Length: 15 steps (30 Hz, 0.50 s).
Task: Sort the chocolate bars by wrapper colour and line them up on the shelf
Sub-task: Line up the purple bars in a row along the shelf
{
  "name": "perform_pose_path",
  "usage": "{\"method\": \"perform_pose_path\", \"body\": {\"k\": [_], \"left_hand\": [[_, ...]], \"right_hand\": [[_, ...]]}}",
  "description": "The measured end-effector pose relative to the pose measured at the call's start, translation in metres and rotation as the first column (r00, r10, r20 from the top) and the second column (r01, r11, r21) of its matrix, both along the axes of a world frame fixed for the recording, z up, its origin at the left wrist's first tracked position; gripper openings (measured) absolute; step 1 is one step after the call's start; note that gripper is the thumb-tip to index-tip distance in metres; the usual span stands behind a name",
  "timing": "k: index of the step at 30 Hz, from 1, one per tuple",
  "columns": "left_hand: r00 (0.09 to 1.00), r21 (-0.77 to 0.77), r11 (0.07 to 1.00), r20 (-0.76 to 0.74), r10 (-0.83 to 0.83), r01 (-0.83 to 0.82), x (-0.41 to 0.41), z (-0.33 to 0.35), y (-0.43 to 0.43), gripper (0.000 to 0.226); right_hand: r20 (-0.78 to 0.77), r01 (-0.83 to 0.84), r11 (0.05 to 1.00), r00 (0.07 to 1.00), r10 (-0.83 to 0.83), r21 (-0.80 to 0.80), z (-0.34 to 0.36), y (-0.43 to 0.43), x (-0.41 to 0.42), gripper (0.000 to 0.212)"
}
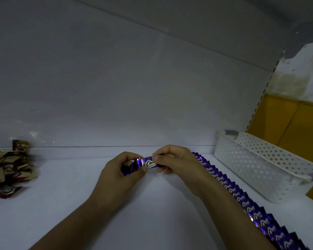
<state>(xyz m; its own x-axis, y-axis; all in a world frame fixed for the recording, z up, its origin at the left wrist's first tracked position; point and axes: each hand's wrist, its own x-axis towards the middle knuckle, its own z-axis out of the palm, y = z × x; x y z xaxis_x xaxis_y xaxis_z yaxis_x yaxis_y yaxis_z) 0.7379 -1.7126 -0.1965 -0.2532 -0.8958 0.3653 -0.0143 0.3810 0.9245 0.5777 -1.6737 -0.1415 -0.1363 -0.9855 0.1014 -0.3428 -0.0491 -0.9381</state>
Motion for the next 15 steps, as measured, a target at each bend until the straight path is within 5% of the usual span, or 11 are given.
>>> {"method": "perform_pose_path", "body": {"k": [8, 15], "left_hand": [[0.999, -0.079, 0.997, -0.019, -0.028, 0.026, 0.0029, 0.0038, 0.0034, 0.016], [0.997, -0.101, 0.993, -0.050, -0.063, 0.058, 0.0048, 0.0062, 0.0062, 0.029]], "right_hand": [[-0.110, 0.039, 0.988, 0.992, -0.056, -0.148, -0.0013, -0.0030, 0.0000, 0.016], [-0.108, -0.210, 0.970, 0.969, 0.223, 0.126, -0.0024, 0.0031, -0.0021, 0.022]]}}
